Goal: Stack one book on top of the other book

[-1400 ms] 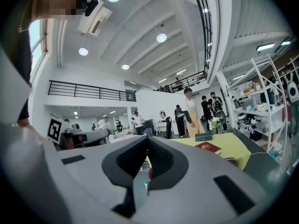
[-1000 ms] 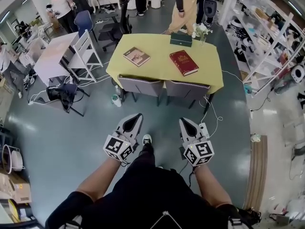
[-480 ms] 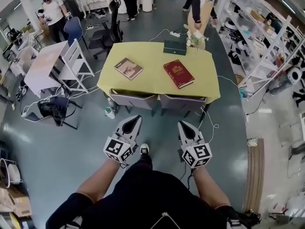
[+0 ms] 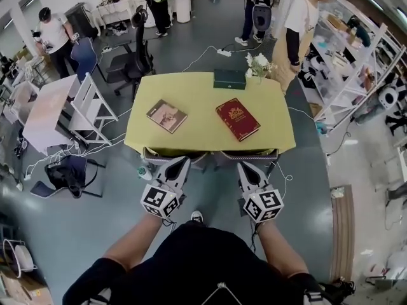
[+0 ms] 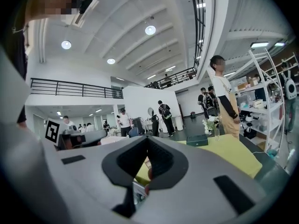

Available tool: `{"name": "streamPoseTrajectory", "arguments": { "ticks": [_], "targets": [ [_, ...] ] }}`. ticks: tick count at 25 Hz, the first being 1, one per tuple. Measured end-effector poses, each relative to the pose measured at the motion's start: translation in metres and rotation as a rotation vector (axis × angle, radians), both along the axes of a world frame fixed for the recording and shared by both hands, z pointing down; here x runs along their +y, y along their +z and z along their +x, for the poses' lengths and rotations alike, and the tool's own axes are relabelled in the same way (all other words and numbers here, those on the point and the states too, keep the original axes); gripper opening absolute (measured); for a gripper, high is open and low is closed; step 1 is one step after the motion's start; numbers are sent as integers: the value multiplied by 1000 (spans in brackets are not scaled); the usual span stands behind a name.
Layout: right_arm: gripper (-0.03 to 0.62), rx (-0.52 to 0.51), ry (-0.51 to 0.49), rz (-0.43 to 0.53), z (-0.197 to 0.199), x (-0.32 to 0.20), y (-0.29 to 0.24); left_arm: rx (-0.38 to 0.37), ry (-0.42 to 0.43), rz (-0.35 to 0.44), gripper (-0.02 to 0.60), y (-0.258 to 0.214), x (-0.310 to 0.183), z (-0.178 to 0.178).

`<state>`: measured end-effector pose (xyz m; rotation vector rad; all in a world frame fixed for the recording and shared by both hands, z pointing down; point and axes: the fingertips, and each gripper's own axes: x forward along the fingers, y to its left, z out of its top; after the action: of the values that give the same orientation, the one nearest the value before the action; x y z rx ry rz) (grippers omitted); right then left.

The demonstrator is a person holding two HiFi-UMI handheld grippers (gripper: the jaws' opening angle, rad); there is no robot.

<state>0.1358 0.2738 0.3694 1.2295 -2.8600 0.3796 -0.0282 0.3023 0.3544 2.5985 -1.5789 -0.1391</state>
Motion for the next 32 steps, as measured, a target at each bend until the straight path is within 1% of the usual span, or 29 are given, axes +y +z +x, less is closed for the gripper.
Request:
{"name": "streamPoseTrajectory", "arguments": {
  "ticks": [7,10,14,18,23,25,28,32],
  "targets": [
    [14,19,69,9,-23,-68,-6,-2,56,30,8,-9,-75,-21],
    [14,22,75,-2,-26,-88,-3,-1,60,32,9,-8,-99,-26],
    [14,1,67,-32,-21,-119,5,9,52,10,8,1,-130,-26],
    [14,0,22,-27,-20,-156,5,11,30,-15,9,9,-165,-23],
    [14,2,-22,7,-16,-229,0,13,-30,-2,8,7,-227,-16],
    [14,5,-36,19,-11,-258,-5,17,-47,1,9,4,-251,-8],
    [14,9,-69,41,-5,-299,-14,1,-69,15,9,-3,-289,5],
    [14,10,-116,38,8,-345,-15,5,-113,21,9,-10,-333,21]
  ]
}}
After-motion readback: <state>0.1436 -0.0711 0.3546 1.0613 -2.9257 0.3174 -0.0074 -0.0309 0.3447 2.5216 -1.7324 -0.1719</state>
